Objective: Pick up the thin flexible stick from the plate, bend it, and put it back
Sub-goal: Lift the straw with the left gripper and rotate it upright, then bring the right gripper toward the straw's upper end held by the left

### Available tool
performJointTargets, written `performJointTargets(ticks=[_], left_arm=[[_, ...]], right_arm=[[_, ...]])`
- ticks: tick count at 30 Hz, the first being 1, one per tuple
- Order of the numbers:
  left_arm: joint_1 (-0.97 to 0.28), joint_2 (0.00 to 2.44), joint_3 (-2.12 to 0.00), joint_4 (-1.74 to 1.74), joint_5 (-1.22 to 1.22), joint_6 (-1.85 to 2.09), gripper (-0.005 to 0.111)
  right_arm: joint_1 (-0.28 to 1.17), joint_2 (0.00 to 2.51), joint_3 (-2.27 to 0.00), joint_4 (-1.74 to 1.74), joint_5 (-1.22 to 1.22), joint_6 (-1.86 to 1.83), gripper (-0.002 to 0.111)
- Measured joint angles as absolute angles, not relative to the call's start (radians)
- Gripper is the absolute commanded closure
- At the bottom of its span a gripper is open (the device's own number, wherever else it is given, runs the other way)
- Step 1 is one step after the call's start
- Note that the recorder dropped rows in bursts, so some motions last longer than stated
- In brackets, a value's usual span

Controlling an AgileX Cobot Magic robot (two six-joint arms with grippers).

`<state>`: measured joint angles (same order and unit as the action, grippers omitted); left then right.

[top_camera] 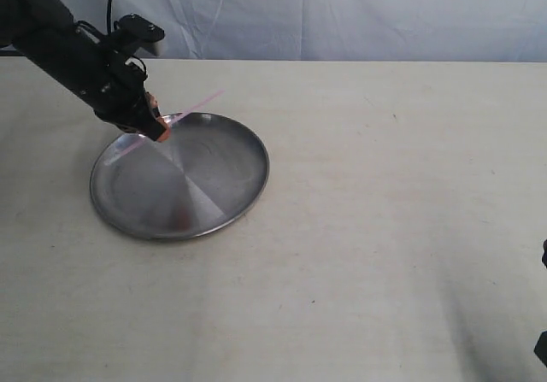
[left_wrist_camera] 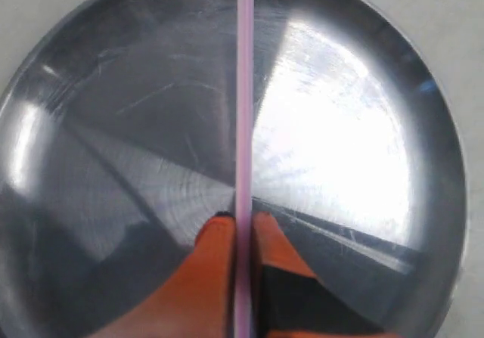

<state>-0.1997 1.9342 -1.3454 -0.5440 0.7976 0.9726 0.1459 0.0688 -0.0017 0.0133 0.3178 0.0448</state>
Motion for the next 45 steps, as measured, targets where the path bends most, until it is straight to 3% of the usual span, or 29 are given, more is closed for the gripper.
performJointTargets(ticks=[7,13,18,21,28,35,37,42,45], left_arm=[[-0.200,1.847,-1.188,-0.830,0.865,1.119,0.107],[-0.200,1.535,-0.892,-1.082,0.935,1.201,0.107],[-0.200,1.300,-0.773,-1.190,1.043,1.205,0.107],[-0.200,1.178,-0.697,-1.247,1.073,1.205,0.107],[-0.200,1.128,-0.654,-1.343,1.165,1.224,0.107],[-0.236,1.127,-0.654,-1.390,1.182,1.231,0.107],[-0.275,1.127,-0.654,-1.391,1.181,1.235,0.107],[-0.362,1.127,-0.654,-1.394,1.112,1.251,0.107],[-0.383,1.127,-0.654,-1.396,1.080,1.269,0.107]], right_arm=[[0.146,0.069,-0.002,-0.052,0.318,0.045,0.109],[0.146,0.069,-0.002,-0.173,0.288,0.045,0.109],[0.146,0.067,-0.002,0.025,-0.235,0.239,0.109],[0.146,0.067,-0.002,0.201,-0.499,0.584,0.109],[0.146,0.067,-0.002,0.225,-0.465,0.896,0.109],[0.146,0.157,-0.014,-0.242,-0.377,1.369,0.108],[0.146,0.228,-0.050,-0.404,-0.385,1.480,0.101],[0.146,0.458,-0.174,-0.749,-0.551,1.637,0.068],[0.146,0.600,-0.246,-0.883,-0.646,1.698,0.055]])
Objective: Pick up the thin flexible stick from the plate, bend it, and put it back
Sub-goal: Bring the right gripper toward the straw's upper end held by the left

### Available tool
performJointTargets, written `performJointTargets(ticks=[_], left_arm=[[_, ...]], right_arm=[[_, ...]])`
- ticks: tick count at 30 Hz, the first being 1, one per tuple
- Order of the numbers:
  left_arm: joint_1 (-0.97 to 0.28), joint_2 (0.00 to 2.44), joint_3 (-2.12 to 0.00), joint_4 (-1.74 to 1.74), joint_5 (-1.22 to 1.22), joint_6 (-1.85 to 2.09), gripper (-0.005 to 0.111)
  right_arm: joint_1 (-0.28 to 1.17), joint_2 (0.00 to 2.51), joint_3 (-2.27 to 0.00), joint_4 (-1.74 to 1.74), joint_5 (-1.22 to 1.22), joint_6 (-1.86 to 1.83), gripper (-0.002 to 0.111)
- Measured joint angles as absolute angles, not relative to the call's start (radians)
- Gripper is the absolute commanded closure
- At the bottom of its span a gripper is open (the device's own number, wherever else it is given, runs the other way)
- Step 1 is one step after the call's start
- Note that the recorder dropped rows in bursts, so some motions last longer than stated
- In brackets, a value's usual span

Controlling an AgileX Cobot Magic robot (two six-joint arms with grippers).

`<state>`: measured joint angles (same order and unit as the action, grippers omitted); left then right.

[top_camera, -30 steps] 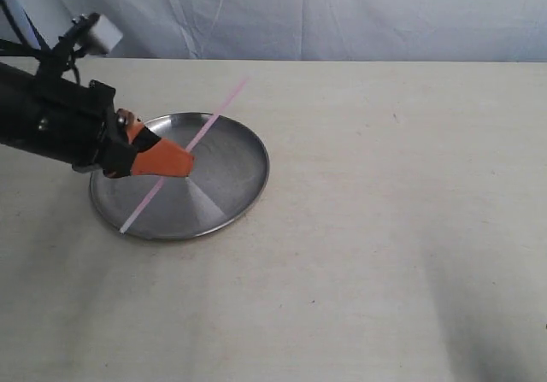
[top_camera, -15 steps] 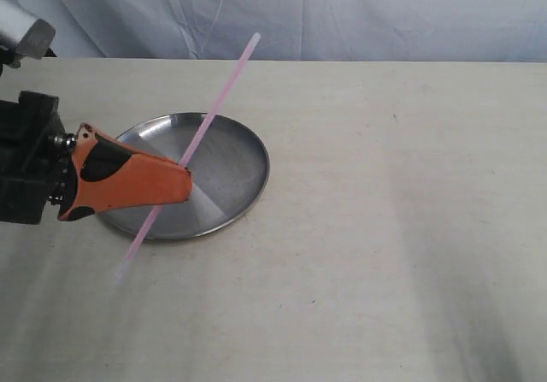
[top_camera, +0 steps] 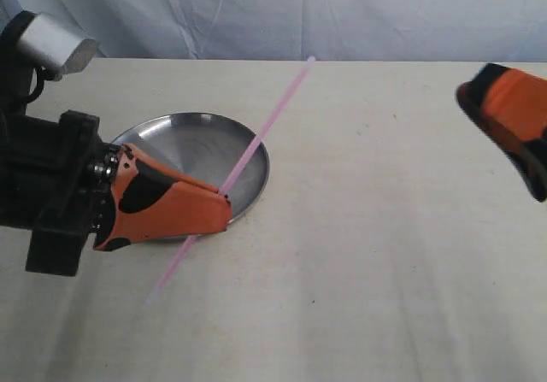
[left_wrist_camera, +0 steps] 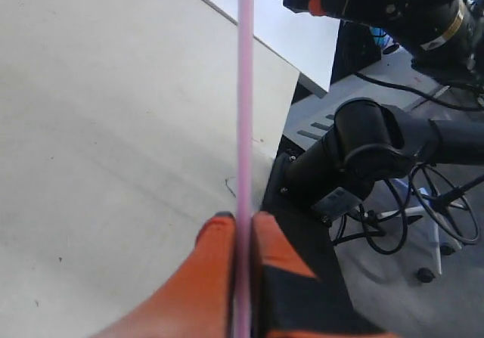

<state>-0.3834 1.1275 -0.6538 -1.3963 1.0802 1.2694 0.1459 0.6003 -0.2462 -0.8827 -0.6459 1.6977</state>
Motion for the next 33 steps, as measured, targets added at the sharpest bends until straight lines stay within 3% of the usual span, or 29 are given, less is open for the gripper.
performJointTargets(ticks=[4,12,33], left_arm=[[-0.387,1.127,-0.654,-1.423,1.053,1.304,0.107],[-0.388,1.127,-0.652,-1.447,1.034,1.336,0.107],[-0.388,1.127,-0.652,-1.491,1.034,1.340,0.107]], right_arm=[[0.146,0.781,-0.321,-0.981,-0.788,1.737,0.047],[0.146,1.010,-0.407,-1.052,-0.986,1.748,0.047],[0.146,1.049,-0.411,-1.066,-1.043,1.710,0.047]])
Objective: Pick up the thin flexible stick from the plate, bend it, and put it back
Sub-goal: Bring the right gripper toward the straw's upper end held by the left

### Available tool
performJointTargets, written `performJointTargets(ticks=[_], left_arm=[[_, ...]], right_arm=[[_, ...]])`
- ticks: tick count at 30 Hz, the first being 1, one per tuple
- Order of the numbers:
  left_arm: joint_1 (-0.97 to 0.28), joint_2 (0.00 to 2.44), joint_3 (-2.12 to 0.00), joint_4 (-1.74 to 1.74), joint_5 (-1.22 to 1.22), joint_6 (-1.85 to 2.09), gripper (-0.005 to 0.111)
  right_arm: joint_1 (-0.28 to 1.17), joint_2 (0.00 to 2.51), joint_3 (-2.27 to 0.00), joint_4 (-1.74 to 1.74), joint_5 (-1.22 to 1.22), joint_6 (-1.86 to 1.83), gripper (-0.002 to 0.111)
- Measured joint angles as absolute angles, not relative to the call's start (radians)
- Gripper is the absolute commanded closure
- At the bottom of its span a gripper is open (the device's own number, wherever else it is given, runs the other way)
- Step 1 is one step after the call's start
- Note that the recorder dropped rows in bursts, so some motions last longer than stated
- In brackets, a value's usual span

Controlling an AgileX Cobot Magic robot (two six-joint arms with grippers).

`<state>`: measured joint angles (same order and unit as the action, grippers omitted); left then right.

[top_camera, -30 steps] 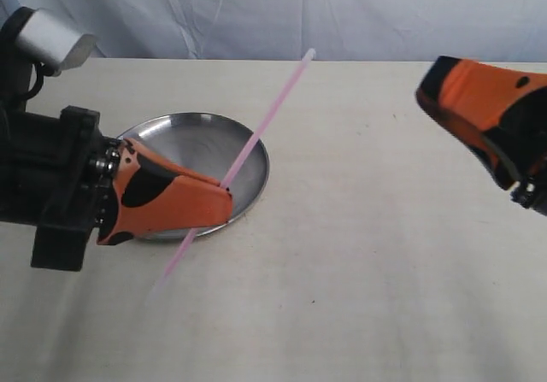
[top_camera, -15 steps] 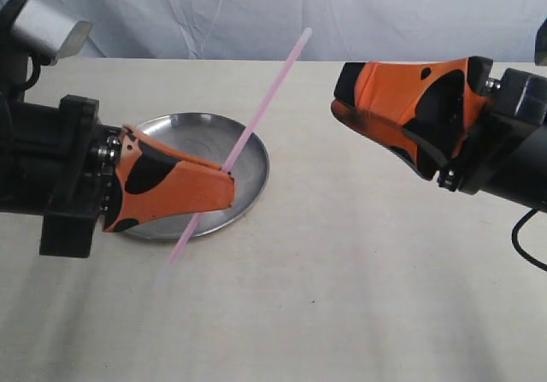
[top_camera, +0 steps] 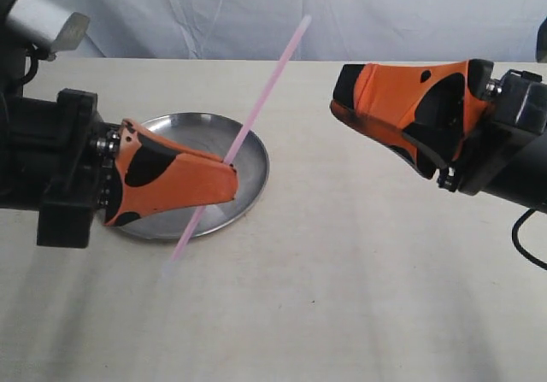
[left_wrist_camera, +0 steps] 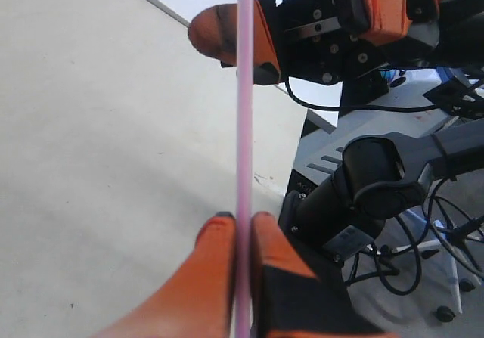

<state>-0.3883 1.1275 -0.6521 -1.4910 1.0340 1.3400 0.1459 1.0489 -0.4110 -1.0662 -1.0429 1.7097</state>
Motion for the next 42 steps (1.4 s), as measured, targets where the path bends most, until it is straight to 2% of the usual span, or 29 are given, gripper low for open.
performJointTargets(ticks=[10,21,39,42], left_arm=[[-0.390,1.127,-0.650,-1.510,1.055,1.340,0.107],[-0.506,1.134,-0.679,-1.526,0.913,1.297,0.107],[-0.635,1.221,-0.753,-1.519,0.872,1.289,0.107],[-0.639,1.221,-0.753,-1.519,0.872,1.291,0.107]], right_arm=[[0.146,1.049,-0.411,-1.066,-1.066,1.682,0.047],[0.146,1.049,-0.411,-1.066,-1.099,1.660,0.047],[0.146,1.049,-0.411,-1.066,-1.110,1.656,0.047],[0.146,1.049,-0.411,-1.066,-1.110,1.653,0.052]])
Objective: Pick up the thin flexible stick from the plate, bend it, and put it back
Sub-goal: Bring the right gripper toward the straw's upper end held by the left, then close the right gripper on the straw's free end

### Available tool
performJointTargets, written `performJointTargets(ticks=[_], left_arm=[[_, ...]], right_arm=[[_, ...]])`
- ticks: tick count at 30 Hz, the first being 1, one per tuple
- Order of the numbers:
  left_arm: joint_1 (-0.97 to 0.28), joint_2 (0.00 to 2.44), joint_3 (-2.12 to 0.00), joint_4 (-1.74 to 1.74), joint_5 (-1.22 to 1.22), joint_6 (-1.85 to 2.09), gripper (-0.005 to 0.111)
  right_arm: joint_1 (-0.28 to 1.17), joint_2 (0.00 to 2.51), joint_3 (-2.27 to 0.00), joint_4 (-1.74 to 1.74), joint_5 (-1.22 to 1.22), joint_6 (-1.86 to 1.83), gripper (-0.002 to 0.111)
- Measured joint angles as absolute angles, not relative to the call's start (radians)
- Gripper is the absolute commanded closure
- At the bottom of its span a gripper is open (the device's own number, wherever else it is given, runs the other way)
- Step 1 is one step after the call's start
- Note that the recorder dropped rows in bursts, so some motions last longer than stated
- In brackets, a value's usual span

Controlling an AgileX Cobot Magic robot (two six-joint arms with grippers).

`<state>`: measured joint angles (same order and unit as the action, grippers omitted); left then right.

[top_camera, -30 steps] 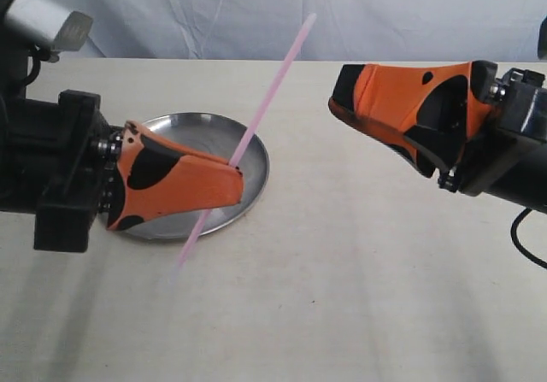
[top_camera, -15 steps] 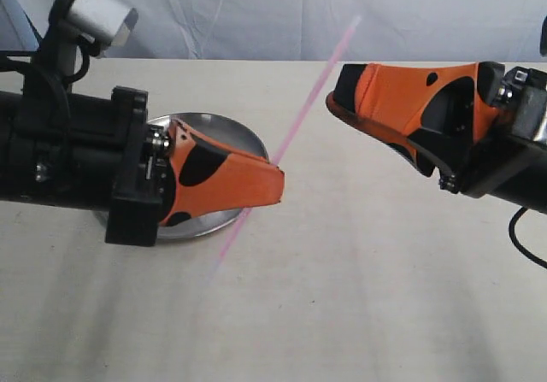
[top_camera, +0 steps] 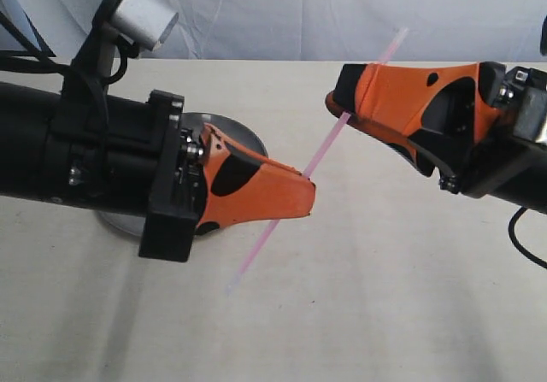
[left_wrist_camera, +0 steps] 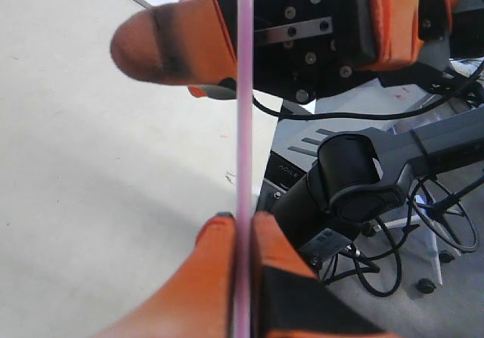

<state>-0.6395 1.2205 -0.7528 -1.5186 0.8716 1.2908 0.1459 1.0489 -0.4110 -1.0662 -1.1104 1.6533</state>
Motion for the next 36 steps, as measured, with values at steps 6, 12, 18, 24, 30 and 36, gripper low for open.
performJointTargets(ticks=[6,12,18,24,30,36], left_arm=[[-0.639,1.221,-0.753,-1.517,0.872,1.293,0.107],[-0.639,1.221,-0.753,-1.517,0.874,1.298,0.107],[-0.639,1.221,-0.753,-1.511,0.876,1.298,0.107],[-0.639,1.221,-0.756,-1.487,0.878,1.294,0.102],[-0.639,1.221,-0.760,-1.398,0.905,1.260,0.076],[-0.639,1.221,-0.760,-1.351,0.942,1.249,0.059]], right_arm=[[0.146,1.049,-0.411,-1.066,-1.110,1.653,0.084],[0.146,1.049,-0.411,-1.066,-1.110,1.653,0.109],[0.146,1.049,-0.411,-1.066,-1.107,1.652,0.109],[0.146,1.049,-0.411,-1.066,-1.105,1.642,0.109],[0.146,1.049,-0.411,-1.055,-1.102,1.638,0.109],[0.146,1.049,-0.411,-1.034,-1.100,1.638,0.109]])
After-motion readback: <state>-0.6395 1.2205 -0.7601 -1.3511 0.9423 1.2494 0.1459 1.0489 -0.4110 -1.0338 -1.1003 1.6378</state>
